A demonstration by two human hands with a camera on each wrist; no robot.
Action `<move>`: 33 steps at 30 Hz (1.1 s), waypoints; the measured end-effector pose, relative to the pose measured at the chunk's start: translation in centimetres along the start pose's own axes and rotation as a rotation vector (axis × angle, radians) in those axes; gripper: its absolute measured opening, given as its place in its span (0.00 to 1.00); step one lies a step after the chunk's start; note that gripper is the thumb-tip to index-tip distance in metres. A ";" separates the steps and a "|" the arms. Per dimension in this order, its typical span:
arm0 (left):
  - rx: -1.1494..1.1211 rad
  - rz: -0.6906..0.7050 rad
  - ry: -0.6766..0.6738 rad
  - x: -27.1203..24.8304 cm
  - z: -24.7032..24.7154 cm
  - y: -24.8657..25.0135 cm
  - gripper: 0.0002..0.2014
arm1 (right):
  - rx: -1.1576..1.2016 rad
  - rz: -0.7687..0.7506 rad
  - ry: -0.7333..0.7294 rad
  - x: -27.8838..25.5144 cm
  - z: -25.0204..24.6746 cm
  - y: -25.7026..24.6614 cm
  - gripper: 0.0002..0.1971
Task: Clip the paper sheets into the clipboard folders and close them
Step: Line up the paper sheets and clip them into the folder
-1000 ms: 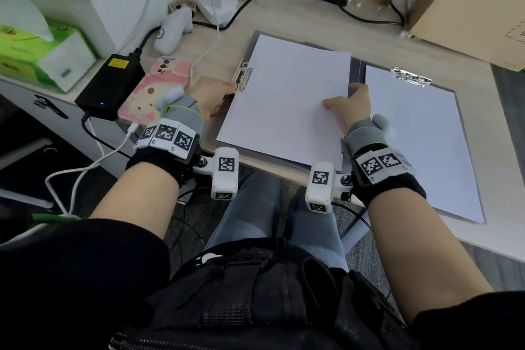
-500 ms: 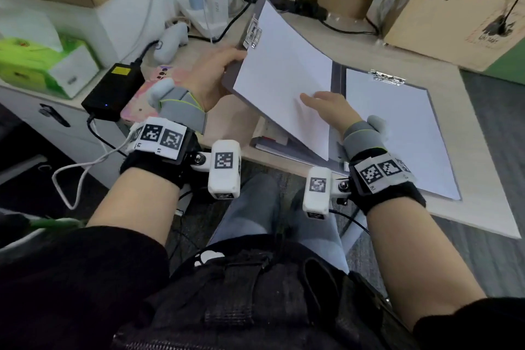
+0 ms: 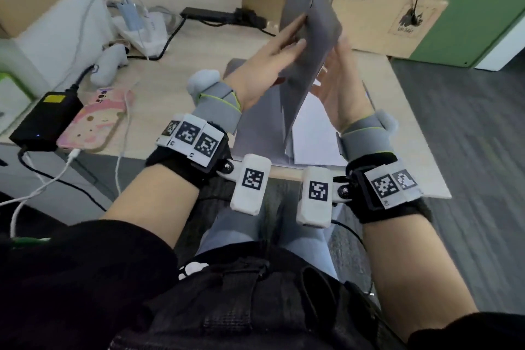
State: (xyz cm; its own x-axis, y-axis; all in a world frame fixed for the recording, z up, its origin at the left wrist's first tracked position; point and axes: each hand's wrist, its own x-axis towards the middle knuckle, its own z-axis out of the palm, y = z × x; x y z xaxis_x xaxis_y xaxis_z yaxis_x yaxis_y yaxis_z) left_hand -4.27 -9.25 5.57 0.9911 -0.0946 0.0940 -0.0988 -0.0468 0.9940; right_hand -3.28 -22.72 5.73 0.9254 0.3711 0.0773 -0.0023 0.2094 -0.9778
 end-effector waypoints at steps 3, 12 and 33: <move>0.087 0.012 -0.017 1.1 3.1 -0.7 0.26 | 0.175 -0.104 0.089 -1.5 -2.7 -1.2 0.23; 0.343 -0.220 0.101 3.8 6.9 -6.4 0.21 | 0.150 -0.081 0.783 -3.5 -12.3 1.2 0.19; -0.098 -0.399 0.609 2.1 2.1 -7.4 0.28 | -0.561 0.476 0.597 -1.1 -14.4 8.0 0.24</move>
State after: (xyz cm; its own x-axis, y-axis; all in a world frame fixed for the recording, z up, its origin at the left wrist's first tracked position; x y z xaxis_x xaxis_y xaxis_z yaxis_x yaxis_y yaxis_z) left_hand -1.60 -11.20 -1.75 0.8267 0.4820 -0.2903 0.2605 0.1296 0.9567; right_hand 1.16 -34.50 -4.99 0.9155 -0.2514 -0.3141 -0.3906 -0.3681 -0.8438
